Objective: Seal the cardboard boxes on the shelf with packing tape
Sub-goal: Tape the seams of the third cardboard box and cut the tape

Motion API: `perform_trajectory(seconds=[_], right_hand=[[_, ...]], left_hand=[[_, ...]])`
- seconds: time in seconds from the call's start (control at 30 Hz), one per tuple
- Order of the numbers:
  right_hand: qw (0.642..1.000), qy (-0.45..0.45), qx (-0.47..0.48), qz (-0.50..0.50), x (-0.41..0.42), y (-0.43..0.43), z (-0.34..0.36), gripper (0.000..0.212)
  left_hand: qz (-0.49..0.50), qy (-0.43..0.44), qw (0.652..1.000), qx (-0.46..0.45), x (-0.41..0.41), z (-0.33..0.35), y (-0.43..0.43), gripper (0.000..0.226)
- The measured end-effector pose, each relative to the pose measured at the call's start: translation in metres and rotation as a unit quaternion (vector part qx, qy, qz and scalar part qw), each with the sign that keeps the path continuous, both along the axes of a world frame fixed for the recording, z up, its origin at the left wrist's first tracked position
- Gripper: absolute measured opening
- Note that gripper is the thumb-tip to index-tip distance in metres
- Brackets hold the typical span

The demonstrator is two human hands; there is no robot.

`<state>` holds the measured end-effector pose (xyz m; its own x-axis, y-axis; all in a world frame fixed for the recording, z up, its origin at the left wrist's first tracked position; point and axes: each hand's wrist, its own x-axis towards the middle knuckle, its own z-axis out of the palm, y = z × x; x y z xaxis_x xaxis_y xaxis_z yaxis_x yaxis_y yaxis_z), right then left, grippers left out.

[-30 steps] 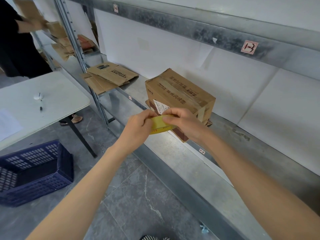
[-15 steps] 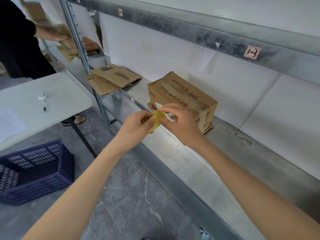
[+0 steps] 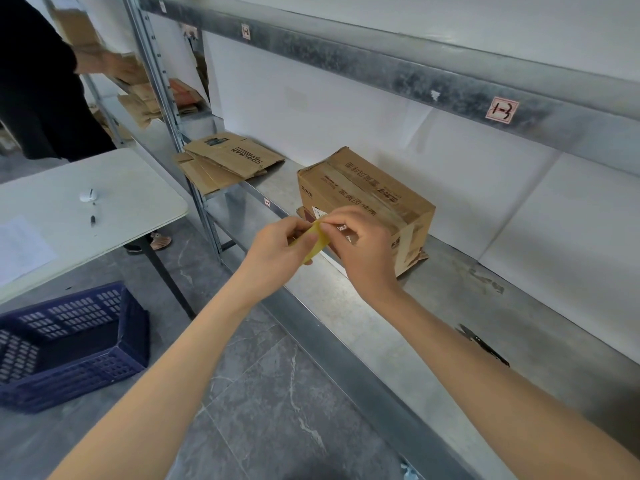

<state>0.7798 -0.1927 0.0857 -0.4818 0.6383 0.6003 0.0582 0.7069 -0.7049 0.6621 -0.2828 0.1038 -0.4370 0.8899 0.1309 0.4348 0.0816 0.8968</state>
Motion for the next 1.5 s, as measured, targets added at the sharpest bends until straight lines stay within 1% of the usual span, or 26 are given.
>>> perform_trajectory(seconds=[0.1,0.23,0.33,0.43,0.5,0.6,0.67,0.77,0.87,0.93,1.0,1.1,1.13,1.2,1.3,1.33,1.43,1.47,1.5], right_hand=[[0.999,-0.022,0.028,0.0,-0.001,0.001,0.002,0.007],[0.996,-0.068,0.051,0.002,-0.002,-0.001,0.0,0.009],[0.995,-0.094,0.027,0.011,-0.002,-0.001,0.001,0.01],[0.993,-0.111,-0.013,0.032,-0.003,-0.001,0.004,0.011],[0.991,-0.12,-0.036,0.042,-0.003,0.0,0.007,0.012],[0.988,-0.139,-0.051,0.047,-0.007,-0.001,0.01,0.012],[0.985,-0.153,-0.067,0.043,-0.01,-0.001,0.012,0.012],[0.979,-0.159,-0.118,0.049,-0.013,0.002,0.019,0.014],[0.975,-0.14,-0.165,0.053,-0.013,0.009,0.026,0.017],[0.974,-0.146,-0.165,0.05,-0.013,0.012,0.026,0.018],[0.969,-0.144,-0.191,0.058,-0.015,0.013,0.025,0.018],[0.941,-0.1,-0.303,0.114,-0.018,0.015,0.024,0.014],[0.934,-0.093,-0.322,0.126,-0.019,0.015,0.023,0.013],[0.937,-0.094,-0.316,0.116,-0.021,0.016,0.021,0.011],[0.962,-0.095,-0.252,0.048,-0.021,0.018,0.023,0.008],[0.967,-0.092,-0.236,0.034,-0.02,0.019,0.025,0.009],[0.974,-0.114,-0.195,0.026,-0.015,0.024,0.033,0.011],[0.974,-0.124,-0.188,0.022,-0.013,0.027,0.033,0.011],[0.974,-0.129,-0.187,0.013,-0.009,0.03,0.033,0.011]], left_hand=[[-0.009,0.005,1.0,0.004,0.001,0.003,-0.001,0.012],[-0.018,0.016,1.0,0.004,0.002,0.002,-0.004,0.011],[-0.016,0.038,0.999,-0.005,-0.002,-0.002,-0.004,0.016],[0.005,0.098,0.995,-0.028,-0.012,-0.006,-0.003,0.018],[0.017,0.13,0.99,-0.043,-0.018,-0.009,-0.002,0.025],[0.048,0.191,0.977,-0.076,-0.025,-0.012,-0.004,0.044],[0.055,0.222,0.97,-0.078,-0.028,-0.011,-0.005,0.05],[0.054,0.188,0.979,-0.057,-0.03,-0.012,-0.01,0.047],[0.023,0.093,0.995,-0.035,-0.032,-0.013,-0.017,0.026],[-0.013,0.047,0.999,-0.021,-0.032,-0.011,-0.022,0.018],[-0.028,0.04,0.999,-0.014,-0.032,-0.01,-0.024,0.016],[-0.021,0.029,0.999,-0.009,-0.033,-0.008,-0.024,0.013],[-0.023,0.027,0.999,-0.01,-0.034,-0.007,-0.024,0.012],[-0.033,0.03,0.999,-0.002,-0.036,-0.006,-0.024,0.012],[-0.041,0.064,0.997,-0.002,-0.038,-0.008,-0.023,0.015],[-0.035,0.085,0.996,-0.021,-0.04,-0.01,-0.022,0.019],[0.006,0.162,0.978,-0.129,-0.052,-0.018,-0.021,0.035],[0.015,0.171,0.975,-0.141,-0.055,-0.021,-0.022,0.035],[0.013,0.172,0.976,-0.135,-0.056,-0.024,-0.023,0.033]])
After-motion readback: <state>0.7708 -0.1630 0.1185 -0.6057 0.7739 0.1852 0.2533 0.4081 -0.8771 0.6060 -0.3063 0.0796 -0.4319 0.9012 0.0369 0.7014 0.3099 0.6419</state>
